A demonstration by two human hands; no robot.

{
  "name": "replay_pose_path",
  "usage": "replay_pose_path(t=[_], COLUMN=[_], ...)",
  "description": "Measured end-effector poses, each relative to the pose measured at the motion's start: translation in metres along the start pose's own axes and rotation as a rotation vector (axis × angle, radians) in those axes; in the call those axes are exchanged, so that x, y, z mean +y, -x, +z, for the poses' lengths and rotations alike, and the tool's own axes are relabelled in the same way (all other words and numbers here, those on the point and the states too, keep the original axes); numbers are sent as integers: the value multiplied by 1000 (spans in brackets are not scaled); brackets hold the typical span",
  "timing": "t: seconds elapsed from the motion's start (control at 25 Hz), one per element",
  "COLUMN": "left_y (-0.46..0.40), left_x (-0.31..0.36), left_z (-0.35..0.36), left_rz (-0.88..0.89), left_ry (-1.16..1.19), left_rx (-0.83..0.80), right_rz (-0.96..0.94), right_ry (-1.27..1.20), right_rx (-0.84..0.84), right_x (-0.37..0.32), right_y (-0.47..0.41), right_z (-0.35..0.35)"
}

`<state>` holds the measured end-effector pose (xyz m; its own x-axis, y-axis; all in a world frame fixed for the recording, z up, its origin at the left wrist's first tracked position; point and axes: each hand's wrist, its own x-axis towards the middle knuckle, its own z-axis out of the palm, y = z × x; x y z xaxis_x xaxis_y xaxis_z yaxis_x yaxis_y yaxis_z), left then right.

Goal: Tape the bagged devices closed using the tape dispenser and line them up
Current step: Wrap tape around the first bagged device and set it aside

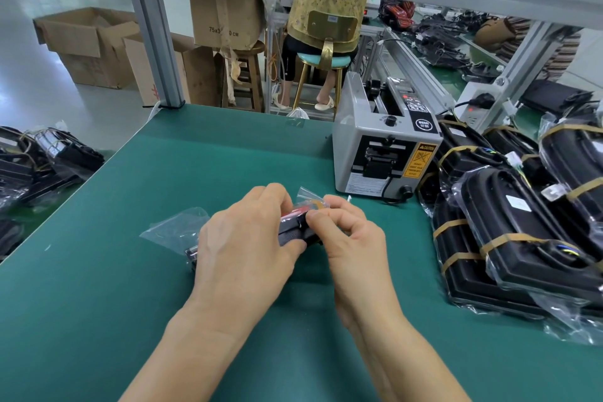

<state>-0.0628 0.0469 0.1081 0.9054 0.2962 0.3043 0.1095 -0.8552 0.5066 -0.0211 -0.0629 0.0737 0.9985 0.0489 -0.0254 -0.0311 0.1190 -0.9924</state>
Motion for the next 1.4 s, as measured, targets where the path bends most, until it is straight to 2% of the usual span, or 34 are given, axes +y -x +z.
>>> replay_pose_path(t=[0.12, 0.28, 0.4, 0.56, 0.68, 0.84, 1.4], left_y=[-7, -27, -29, -33, -40, -40, -36], left_x=[-4, -3, 1, -3, -3, -7, -13], left_z=[-5, -6, -5, -5, -2, 1, 9], left_rz=[-41, -30, 45, 141, 77, -5, 3], left_ry=[69, -27, -78, -144, -169, -70, -4], left_rx=[-24, -122, -70, -54, -60, -46, 55], right_rz=[98, 177, 203, 157, 128, 83, -33], right_ry=[-179, -447, -506, -429, -289, -165, 8], right_rx=[-2, -3, 7, -74, -84, -72, -7], right_x=[0, 2, 4, 3, 2, 2, 6], right_y=[-3, -8, -10, -8, -6, -4, -8], right_z=[-2, -7, -9, -8, -8, -3, 5])
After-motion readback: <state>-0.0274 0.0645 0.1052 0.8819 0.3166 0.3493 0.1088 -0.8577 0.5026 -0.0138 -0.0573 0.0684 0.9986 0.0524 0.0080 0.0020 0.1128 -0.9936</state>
